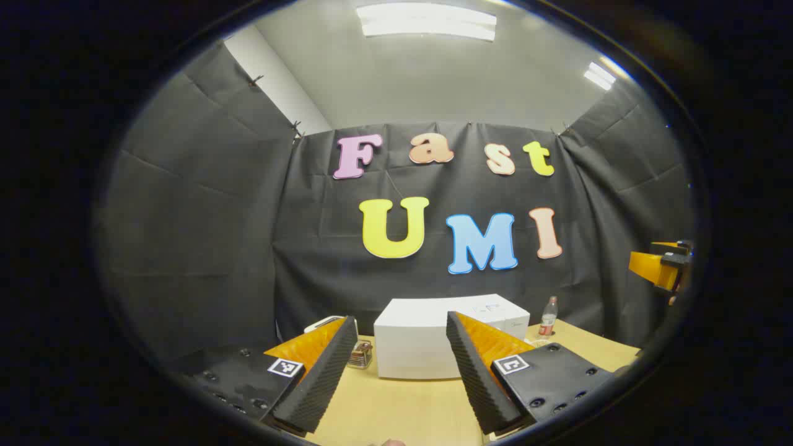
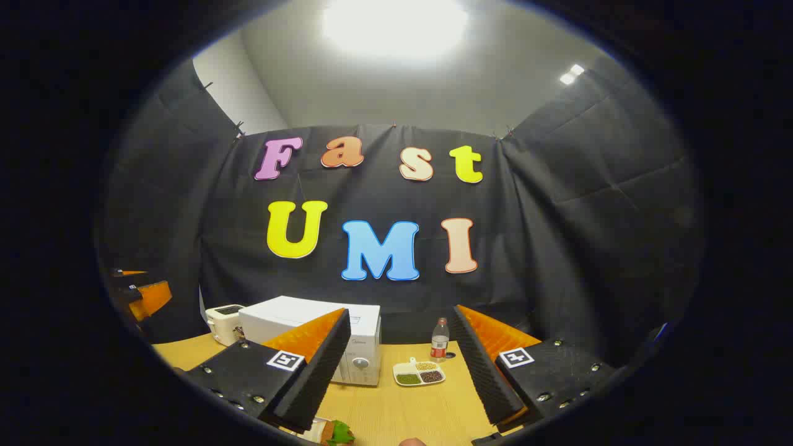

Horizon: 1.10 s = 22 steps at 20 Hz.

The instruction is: Open the microwave oven with the left hand, put the food in, and close the microwave oven.

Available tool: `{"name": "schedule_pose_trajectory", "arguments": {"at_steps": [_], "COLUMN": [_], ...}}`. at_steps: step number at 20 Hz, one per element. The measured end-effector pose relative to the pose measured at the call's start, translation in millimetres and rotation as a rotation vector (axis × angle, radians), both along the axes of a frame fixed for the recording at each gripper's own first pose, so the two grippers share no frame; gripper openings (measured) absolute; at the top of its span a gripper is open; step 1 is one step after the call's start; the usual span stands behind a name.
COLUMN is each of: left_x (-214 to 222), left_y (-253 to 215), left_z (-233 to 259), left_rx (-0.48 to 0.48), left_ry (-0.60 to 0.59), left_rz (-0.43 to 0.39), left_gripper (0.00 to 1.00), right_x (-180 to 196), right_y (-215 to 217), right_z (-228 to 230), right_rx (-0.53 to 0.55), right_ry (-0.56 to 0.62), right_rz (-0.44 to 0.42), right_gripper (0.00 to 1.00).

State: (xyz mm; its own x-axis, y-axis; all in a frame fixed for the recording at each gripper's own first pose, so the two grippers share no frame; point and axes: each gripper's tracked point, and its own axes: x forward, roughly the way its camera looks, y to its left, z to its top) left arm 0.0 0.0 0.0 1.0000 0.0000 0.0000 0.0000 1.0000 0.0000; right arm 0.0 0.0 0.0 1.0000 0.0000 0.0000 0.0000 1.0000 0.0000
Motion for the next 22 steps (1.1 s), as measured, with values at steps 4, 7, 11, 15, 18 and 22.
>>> {"name": "schedule_pose_trajectory", "arguments": {"at_steps": [4, 7, 11, 15, 18, 22], "left_x": [2.6, 1.7, -0.5, -4.4, -4.0, -4.8], "left_y": [-3.4, -8.9, -18.7, -30.9, -45.6, -68.4], "left_z": [2.2, 4.9, 7.7, 8.4, 7.7, 10.5], "left_rx": [0.004, 0.005, 0.014, 0.019, 0.012, 0.009], "left_ry": [-0.006, -0.006, -0.017, -0.022, -0.025, -0.041], "left_rz": [0.003, 0.003, 0.0, -0.002, -0.002, 0.003], "left_gripper": [0.98, 0.98, 0.96, 0.98, 0.98, 0.98], "right_x": [1.7, 3.4, 2.2, 2.1, 1.4, -1.8], "right_y": [-2.0, -4.6, -9.5, -15.4, -21.5, -31.3], "right_z": [1.6, 1.2, 0.0, -0.2, -0.4, -1.5], "right_rx": [-0.002, -0.007, -0.012, -0.017, -0.025, -0.021], "right_ry": [-0.003, -0.005, -0.003, -0.008, -0.016, -0.023], "right_rz": [0.005, 0.009, 0.017, 0.03, 0.044, 0.077], "right_gripper": [0.98, 0.98, 0.98, 0.98, 0.98, 0.98]}}
